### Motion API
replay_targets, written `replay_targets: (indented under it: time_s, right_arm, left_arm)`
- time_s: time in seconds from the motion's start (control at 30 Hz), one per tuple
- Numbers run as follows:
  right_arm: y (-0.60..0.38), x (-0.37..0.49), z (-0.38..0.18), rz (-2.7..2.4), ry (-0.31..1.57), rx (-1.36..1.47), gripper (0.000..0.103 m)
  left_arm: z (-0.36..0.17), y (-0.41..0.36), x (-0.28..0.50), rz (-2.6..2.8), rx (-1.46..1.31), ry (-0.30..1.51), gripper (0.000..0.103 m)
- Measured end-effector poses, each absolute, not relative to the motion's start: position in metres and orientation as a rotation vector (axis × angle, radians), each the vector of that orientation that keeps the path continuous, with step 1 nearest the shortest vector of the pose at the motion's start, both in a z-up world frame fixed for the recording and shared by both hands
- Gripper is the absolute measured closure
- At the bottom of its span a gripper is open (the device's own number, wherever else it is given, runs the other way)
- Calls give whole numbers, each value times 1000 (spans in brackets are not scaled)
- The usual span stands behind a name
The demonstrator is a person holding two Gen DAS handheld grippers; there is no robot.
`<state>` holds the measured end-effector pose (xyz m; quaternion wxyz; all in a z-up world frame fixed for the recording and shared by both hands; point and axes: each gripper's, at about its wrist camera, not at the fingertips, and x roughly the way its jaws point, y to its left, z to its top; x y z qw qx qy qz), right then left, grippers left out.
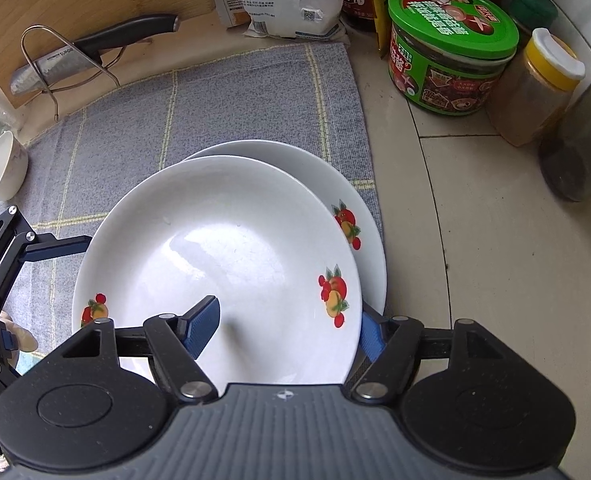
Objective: Organize plates and bowls
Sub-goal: 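Lower the held flower plate onto the two-plate stack with the right tool, then open the right tool and pull it back from the stack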
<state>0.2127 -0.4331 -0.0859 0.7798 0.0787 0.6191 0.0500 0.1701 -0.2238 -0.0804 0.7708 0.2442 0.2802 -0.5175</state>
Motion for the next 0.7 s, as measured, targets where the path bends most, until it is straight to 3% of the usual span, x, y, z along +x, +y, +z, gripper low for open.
replay_targets:
  time_s: [0.7]
  right_arm:
    - [-441,199,-83,40,1356,213,19]
  left_arm:
    - [-78,-225,165,-1170,506,550,1]
